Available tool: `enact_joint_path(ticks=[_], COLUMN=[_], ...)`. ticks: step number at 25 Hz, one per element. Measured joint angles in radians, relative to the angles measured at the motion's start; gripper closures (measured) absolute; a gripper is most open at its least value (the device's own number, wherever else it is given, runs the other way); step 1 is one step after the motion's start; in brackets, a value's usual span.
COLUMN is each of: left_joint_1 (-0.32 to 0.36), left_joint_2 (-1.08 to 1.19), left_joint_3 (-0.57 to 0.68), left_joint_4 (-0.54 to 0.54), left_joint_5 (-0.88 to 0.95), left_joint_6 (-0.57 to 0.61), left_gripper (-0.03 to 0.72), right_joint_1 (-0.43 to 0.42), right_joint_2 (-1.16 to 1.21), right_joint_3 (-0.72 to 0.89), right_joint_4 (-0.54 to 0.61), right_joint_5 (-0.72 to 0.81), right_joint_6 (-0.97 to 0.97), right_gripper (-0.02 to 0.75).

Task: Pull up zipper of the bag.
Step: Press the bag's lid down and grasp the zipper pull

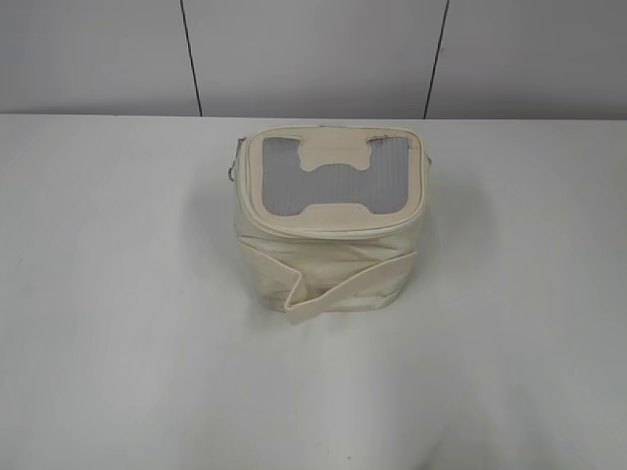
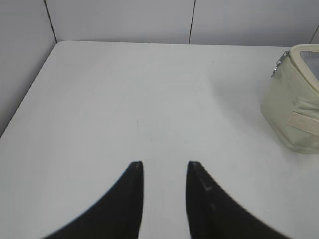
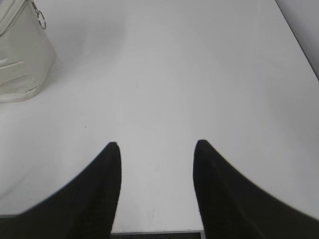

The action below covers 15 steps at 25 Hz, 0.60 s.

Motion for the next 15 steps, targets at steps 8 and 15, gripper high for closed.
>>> enact_joint_path(ticks=[8,15], left_joint_1=[0.0,0.0], left_joint_2=[0.0,0.0], left_joint_3=[0.0,0.0], left_joint_4=[0.0,0.0], left_joint_5=[0.0,0.0], left_joint_6=[0.0,0.0], left_gripper=[0.454,0.454], right_joint_1=[0.0,0.0], right_joint_2=[0.0,0.0], right_joint_3=[0.0,0.0], right_joint_4=[0.0,0.0], right_joint_5=[0.0,0.0], right_joint_6=[0.001,0.001], right_gripper=[0.36,0.36])
